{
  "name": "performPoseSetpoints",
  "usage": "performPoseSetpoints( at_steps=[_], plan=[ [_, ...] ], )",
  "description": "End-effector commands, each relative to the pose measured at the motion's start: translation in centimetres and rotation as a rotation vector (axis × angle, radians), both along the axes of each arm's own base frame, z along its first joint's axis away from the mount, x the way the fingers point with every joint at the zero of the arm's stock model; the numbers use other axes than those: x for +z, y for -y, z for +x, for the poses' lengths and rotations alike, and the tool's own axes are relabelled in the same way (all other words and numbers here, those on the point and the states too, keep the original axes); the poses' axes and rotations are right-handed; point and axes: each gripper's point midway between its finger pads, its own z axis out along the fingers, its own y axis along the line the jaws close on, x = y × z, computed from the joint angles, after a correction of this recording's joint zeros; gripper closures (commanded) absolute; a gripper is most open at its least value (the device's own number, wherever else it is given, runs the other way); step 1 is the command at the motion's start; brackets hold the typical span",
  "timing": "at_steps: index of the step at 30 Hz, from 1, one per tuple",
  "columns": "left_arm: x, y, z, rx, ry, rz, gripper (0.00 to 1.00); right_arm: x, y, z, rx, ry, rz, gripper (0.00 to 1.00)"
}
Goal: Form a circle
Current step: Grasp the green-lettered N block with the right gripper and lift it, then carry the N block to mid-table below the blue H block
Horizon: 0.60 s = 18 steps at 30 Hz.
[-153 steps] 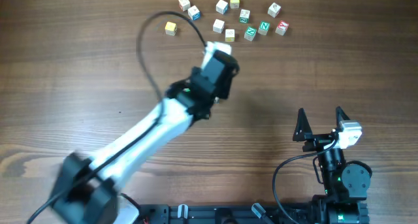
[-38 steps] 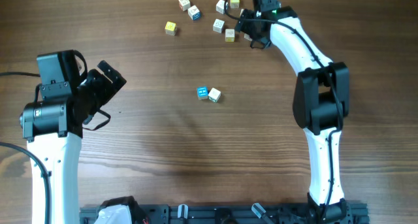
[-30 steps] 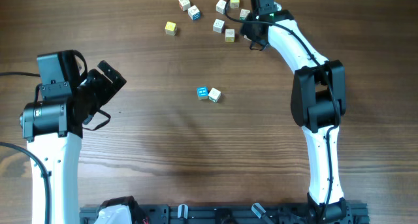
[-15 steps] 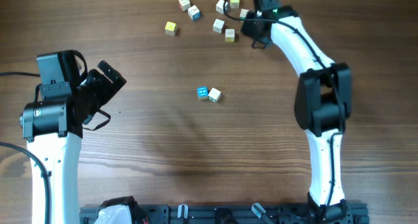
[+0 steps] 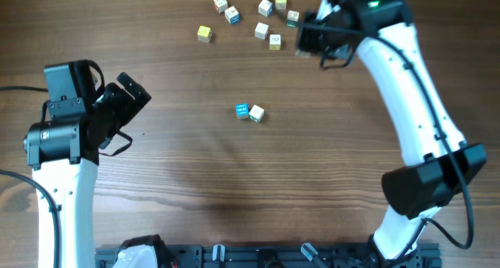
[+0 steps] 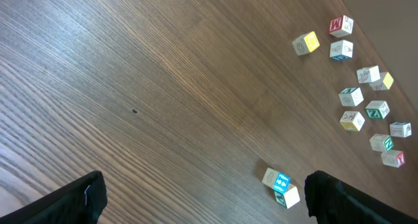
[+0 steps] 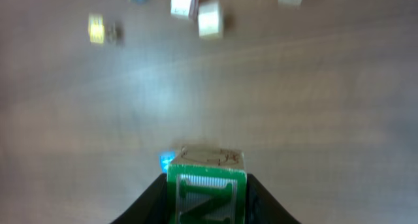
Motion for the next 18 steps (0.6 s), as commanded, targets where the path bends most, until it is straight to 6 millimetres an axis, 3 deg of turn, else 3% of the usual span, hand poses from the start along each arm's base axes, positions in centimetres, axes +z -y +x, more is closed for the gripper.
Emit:
performPoseSetpoints(
  at_steps=[1,6,10,13,18],
  plan=[
    [0.5,-0.1,0.0,0.009,0.017,-0.005,0.00,-0.8,-5.1,-3.1,0.120,-0.045,0.017,0.67],
    [0.5,-0.1,0.0,0.009,0.017,-0.005,0.00,-3.2,-8.6,-6.0,0.148,-0.073,-0.055,0.68],
    [0.5,-0.1,0.0,0.009,0.017,-0.005,0.00,-7.5,-12.2,-8.5,0.222,-0.094,-0.061,0.68],
    [0.5,-0.1,0.0,0.009,0.017,-0.005,0.00,-10.0,-13.5,-9.9,0.213,-0.119,-0.057,0.68],
    [0.6,-0.1,0.1,0.010,0.023,-0.004,0.00,-11.2,-15.7,-10.3,0.237,-0.076,-0.017,0.68]
  ],
)
